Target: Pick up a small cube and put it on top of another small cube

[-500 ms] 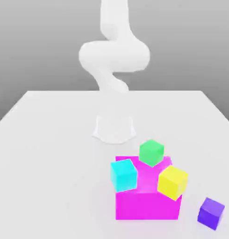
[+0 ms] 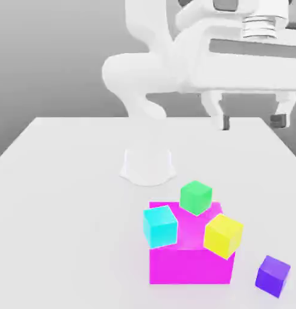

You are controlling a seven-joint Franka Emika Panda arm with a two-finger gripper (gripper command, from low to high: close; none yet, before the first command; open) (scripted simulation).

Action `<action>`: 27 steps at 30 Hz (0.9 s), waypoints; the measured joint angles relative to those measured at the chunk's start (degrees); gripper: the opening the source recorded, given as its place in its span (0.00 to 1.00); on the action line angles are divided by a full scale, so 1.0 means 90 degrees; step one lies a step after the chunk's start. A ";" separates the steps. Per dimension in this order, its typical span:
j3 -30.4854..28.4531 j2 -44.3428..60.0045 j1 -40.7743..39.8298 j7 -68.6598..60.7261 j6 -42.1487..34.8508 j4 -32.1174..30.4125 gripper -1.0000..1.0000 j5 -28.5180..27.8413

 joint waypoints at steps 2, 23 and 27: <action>0.0112 0.0463 0.0142 -0.0109 0.0161 -0.0034 0.50 -0.0070; 0.0052 0.4072 0.1229 -0.0294 0.1848 0.0023 0.00 -0.0996; 0.0202 0.3698 0.1110 -0.0396 0.1555 -0.0061 0.00 -0.0862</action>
